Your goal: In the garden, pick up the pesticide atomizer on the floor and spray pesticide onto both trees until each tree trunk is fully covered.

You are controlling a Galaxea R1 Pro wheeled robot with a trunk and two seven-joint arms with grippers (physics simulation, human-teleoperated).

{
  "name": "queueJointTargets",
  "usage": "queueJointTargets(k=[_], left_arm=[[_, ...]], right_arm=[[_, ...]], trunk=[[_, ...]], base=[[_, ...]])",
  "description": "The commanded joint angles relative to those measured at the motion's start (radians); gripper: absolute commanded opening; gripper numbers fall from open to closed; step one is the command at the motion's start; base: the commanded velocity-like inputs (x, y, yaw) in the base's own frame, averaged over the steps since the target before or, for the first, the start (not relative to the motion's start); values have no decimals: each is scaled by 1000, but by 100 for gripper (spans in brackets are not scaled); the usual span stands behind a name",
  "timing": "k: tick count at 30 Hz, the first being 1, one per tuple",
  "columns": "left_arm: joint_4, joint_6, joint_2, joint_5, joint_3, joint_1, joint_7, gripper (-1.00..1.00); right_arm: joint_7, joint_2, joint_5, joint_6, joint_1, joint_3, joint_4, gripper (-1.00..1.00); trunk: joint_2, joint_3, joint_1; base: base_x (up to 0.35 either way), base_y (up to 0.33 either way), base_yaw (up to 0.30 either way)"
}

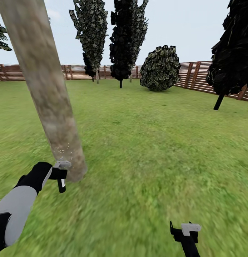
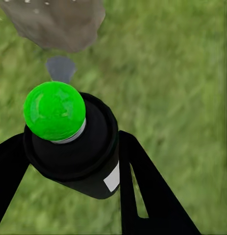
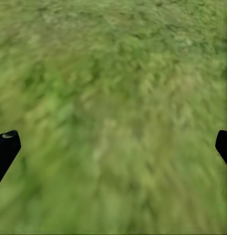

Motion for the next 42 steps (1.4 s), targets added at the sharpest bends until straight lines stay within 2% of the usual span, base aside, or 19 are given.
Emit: queueJointTargets(k=[1,8,22,34,42], left_arm=[[-2,4,-1,-10,7,-1,-8,-100],[-4,4,-2,-9,21,-1,-7,-100],[-4,4,-2,-10,21,-1,-7,-100],[-4,4,-2,-10,22,-1,-6,-100],[-4,3,-2,-8,22,-1,54,-100]], right_arm=[[-6,0,11,-2,-1,-3,2,100],[-6,0,11,-2,-1,-3,2,100],[-6,0,11,-2,-1,-3,2,100],[-6,0,11,-2,-1,-3,2,100],[-6,0,11,-2,-1,-3,2,100]], trunk=[[0,-1,0],[0,-1,0],[0,-1,0],[0,-1,0],[0,-1,0]], base=[[170,-241,0],[169,-231,22],[31,-268,251],[101,-246,10],[1,-272,102]])
